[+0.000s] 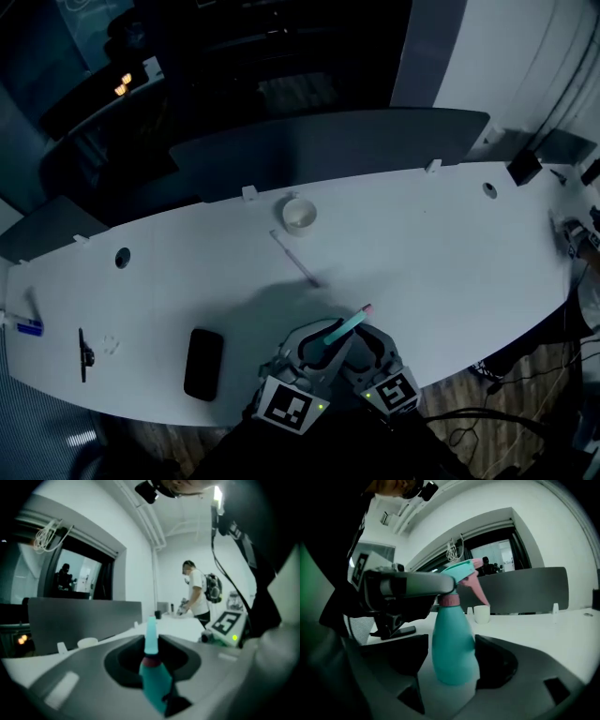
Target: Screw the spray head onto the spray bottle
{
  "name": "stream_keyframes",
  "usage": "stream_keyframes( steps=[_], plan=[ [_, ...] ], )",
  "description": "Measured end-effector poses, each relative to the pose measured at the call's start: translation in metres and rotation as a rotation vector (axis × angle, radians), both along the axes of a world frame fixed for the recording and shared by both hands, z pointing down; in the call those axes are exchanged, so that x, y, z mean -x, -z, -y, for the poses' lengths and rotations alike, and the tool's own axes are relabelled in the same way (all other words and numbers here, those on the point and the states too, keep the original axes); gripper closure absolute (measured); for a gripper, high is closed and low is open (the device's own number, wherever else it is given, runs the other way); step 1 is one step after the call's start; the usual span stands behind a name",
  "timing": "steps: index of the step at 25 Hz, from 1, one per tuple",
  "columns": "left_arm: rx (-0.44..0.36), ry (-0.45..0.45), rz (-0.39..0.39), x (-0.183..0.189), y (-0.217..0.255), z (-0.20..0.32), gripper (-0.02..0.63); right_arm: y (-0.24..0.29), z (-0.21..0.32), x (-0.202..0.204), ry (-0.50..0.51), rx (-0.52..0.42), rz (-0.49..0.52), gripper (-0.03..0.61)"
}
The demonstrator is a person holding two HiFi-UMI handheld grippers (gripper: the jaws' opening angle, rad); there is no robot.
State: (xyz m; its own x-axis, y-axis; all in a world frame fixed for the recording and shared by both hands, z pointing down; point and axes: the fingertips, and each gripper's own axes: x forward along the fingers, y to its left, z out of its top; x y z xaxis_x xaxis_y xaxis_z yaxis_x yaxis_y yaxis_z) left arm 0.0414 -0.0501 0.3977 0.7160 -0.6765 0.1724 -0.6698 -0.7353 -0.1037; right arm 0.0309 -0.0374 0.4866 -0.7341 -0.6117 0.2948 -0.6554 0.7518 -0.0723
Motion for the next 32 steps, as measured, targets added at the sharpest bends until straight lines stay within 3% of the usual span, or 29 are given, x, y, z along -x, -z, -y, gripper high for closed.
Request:
stream_keyframes(
  steps=[2,3,6,9,11,13,18,20,22,24,26,29,31,32],
  plan=[
    [-0.018,0.064,-0.015,0.002,0.001,0.004,0.525,-0.002,0.006,0.009,-0.035,-0.031,-0.02,0.275],
    [-0.015,0.057,-0.025,0.002,0.002,0.004,0.524,-0.001,0.007,0.011,0.0,-0.04,-0.01,0.275],
    [0.038,-0.115,-0.031,0.0,0.001,-0.004,0.524,0.0,0.002,0.011,0.244,-0.031,0.02,0.276],
    [0.076,-0.329,0.034,-0.001,-0.002,-0.016,0.524,-0.012,-0.006,0.008,0.561,0.024,-0.012,0.275],
    [0.092,-0.377,0.074,-0.001,-0.004,-0.017,0.523,-0.014,-0.006,0.011,0.677,0.076,-0.048,0.275],
    [0.076,-0.323,0.085,0.001,-0.005,-0.012,0.523,-0.011,-0.002,0.012,0.626,0.083,-0.081,0.275],
    [0.013,-0.013,0.022,0.005,-0.002,0.0,0.523,0.003,0.004,-0.01,0.081,0.036,0.086,0.274],
    [-0.016,0.08,0.001,0.003,0.0,0.003,0.523,-0.002,0.006,0.001,-0.005,-0.011,-0.014,0.275],
    [-0.032,0.115,-0.026,0.003,0.002,0.005,0.525,-0.005,0.009,0.011,-0.01,-0.057,-0.069,0.275],
    [-0.016,0.037,-0.053,0.002,0.003,0.002,0.525,-0.006,0.007,0.012,0.097,-0.064,-0.046,0.275],
    [0.029,-0.124,-0.051,0.0,0.001,-0.005,0.525,-0.007,0.001,0.011,0.289,-0.058,-0.032,0.275],
    [0.068,-0.36,0.025,-0.001,-0.004,-0.02,0.525,-0.014,-0.009,0.012,0.614,0.0,-0.07,0.275],
    [0.091,-0.432,0.071,-0.001,-0.006,-0.023,0.523,-0.018,-0.011,0.014,0.742,0.069,-0.103,0.273],
    [0.096,-0.429,0.084,-0.001,-0.006,-0.021,0.523,-0.02,-0.009,0.014,0.748,0.098,-0.116,0.273]
  ],
)
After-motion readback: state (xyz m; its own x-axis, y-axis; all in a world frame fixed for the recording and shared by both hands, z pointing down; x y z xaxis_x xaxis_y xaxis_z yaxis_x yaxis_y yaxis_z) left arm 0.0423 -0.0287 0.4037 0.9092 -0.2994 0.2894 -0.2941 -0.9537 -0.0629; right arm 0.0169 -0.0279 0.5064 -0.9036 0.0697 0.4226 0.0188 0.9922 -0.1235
